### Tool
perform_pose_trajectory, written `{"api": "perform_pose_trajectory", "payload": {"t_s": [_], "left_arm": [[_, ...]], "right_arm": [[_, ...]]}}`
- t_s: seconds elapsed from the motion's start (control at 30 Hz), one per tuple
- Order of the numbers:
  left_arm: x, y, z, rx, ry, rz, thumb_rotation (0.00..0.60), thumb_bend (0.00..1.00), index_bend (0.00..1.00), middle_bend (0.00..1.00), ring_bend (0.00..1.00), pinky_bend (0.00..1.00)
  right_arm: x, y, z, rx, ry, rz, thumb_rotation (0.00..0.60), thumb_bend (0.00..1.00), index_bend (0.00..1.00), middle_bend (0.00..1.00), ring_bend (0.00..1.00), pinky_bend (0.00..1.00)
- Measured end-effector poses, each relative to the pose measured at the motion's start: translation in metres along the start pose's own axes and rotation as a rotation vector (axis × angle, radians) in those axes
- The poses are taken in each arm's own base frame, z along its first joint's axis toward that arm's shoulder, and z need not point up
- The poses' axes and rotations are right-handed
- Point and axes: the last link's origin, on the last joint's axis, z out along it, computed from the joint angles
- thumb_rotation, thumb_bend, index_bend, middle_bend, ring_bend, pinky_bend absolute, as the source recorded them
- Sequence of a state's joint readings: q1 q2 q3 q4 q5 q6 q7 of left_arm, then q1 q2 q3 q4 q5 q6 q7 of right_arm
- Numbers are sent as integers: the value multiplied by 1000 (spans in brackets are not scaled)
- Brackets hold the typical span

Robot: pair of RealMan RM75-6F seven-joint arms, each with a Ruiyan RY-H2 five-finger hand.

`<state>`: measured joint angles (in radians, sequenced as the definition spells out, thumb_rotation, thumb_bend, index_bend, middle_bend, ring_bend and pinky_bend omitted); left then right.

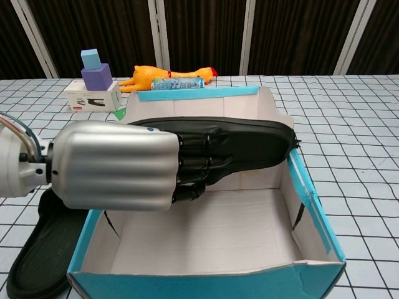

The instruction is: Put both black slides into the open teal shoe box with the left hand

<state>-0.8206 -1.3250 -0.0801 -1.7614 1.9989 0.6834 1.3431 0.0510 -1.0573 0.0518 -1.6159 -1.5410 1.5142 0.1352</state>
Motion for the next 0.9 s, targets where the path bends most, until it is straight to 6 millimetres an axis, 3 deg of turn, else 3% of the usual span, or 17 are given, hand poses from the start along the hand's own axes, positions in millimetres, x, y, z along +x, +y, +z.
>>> {"api": "perform_pose_trajectory", "payload": {"t_s": [0.9], "left_arm": [[-10, 3, -1, 63, -35, -159, 600, 555, 440, 495, 68, 72]], "right_arm": [[0, -2, -1, 2, -8, 3, 600, 247, 47, 90, 45, 40]]}}
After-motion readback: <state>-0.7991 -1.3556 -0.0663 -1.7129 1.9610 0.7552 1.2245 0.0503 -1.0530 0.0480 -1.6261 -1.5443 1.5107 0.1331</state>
